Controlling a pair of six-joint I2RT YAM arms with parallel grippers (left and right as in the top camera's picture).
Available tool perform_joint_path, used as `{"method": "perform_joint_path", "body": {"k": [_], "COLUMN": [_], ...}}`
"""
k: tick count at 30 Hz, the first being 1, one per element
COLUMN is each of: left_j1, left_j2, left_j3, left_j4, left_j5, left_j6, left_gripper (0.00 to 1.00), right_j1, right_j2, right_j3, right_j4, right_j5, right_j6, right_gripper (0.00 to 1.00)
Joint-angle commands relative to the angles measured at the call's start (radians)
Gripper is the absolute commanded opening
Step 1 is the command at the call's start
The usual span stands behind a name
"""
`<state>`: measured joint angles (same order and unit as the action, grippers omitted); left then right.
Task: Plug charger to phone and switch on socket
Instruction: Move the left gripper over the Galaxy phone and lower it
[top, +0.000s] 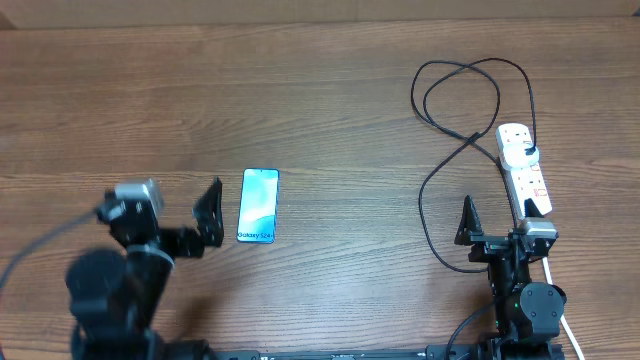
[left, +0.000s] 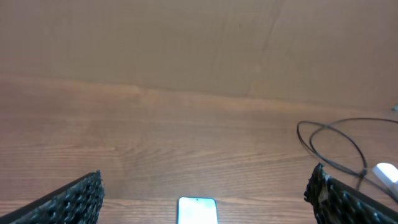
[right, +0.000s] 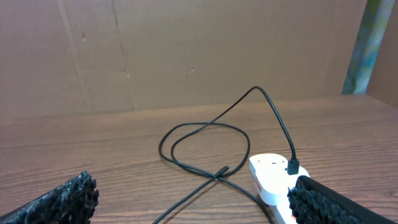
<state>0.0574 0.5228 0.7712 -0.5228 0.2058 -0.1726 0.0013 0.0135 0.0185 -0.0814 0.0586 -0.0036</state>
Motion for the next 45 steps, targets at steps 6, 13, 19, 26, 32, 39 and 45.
{"method": "perform_joint_path", "body": {"k": [6, 13, 19, 26, 32, 39, 45], "left_j1": [-0.130, -0.294, -0.314, -0.313, -0.313, -0.314, -0.313], "left_j2": [0.473, 0.859, 1.075, 1.248, 1.360, 1.421, 1.452], "left_j3": [0.448, 0.718, 0.728, 0.728, 0.728, 0.718, 0.665], "left_j4": [-0.322, -0.592, -0.592, -0.646, -0.691, -0.666, -0.611], "left_j5": [-0.064, -0.275, -0.205, -0.172, -0.165, -0.174, -0.190], "left_j6": [-0.081, -0.123, -0.123, -0.123, -0.119, -0.074, -0.074], "left_gripper": [1.00, 1.00, 1.00, 1.00, 1.00, 1.00, 1.00], "right_j1": [-0.002, -0.002, -0.002, -0.002, -0.002, -0.002, -0.002], "right_j2": [-0.011, -0.011, -0.011, -0.011, -0.011, -0.011, -0.011], "right_j3": [-0.011, -0.011, -0.011, -0.011, -0.011, -0.011, -0.011], "right_j4": [0.004, 0.004, 0.004, 0.004, 0.004, 0.004, 0.004], "right_j5": [0.000, 0.000, 0.000, 0.000, 0.000, 0.000, 0.000], "right_j6": [-0.005, -0.004, -0.005, -0.005, -0.004, -0.004, -0.005], "right_gripper": [1.00, 1.00, 1.00, 1.00, 1.00, 1.00, 1.00]}}
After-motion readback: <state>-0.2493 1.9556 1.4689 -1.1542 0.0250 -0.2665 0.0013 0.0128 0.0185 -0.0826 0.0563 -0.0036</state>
